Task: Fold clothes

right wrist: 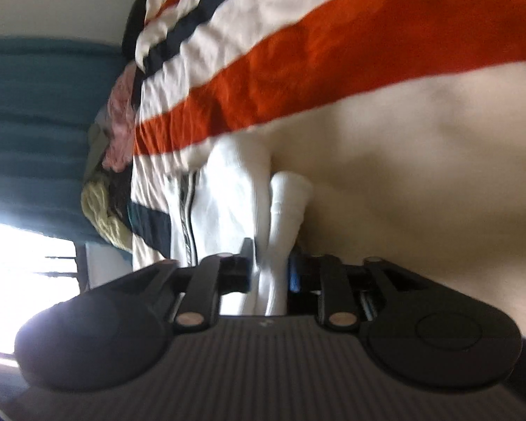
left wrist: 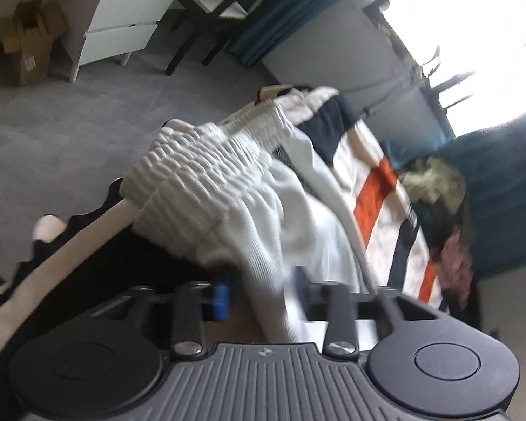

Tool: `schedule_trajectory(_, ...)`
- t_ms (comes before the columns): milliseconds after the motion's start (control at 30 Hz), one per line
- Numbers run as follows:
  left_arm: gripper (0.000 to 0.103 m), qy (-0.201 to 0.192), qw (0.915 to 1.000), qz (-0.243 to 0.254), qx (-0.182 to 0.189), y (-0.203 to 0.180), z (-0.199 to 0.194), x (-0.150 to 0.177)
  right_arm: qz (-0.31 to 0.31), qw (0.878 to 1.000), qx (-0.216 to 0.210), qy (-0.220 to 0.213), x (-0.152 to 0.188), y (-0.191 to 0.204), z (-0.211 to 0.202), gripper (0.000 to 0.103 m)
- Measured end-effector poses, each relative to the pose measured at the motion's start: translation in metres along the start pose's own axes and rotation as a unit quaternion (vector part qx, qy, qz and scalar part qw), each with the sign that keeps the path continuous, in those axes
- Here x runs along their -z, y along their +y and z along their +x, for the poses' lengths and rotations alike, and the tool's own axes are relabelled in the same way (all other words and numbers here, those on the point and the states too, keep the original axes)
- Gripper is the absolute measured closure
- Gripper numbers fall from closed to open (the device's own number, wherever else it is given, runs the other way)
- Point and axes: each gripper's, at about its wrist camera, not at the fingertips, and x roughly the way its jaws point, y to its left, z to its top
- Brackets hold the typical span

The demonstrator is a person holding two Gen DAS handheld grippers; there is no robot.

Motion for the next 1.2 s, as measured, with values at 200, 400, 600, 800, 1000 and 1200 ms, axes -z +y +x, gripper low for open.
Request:
schedule_trajectory(200,0.027,-0.024,0.9973,0.068,-0.013,-0.049,-0.038,0.035,0.005,0.998,-0.055,-0.015,0.006,0.001,-0.032,0.059)
schedule_trajectory(400,0.023,-0.035,0.9879,0.149,0.024,-0.121,-0.037,0.084,-0.010,0.995,-0.069,-0.068,0.005,0.008,-0.051,0.037)
schedule_trajectory(600,0.023,-0.003,0.9747,0.218,0.051,-0.203,0.007,0.146,0.015,0.997,-0.074,-0.007,0.008,-0.003,-0.023,0.038)
schedule_trajectory(800,0.023,0.002,0.9556,0.291,0.045,-0.257,0.064,0.205,0.029,0.997,-0.077,0.016,0.009,-0.008,0.004,0.039)
schedule_trajectory(1000,0.023,-0.023,0.9382,0.345,0.012,-0.254,0.114,0.238,-0.008,0.999,-0.047,0.010,0.005,-0.006,0.026,0.068)
schedule_trajectory(1200,0.023,-0.015,0.9255,0.378,-0.002,-0.247,0.141,0.245,-0.068,0.997,-0.030,-0.017,0.009,0.008,0.033,0.097)
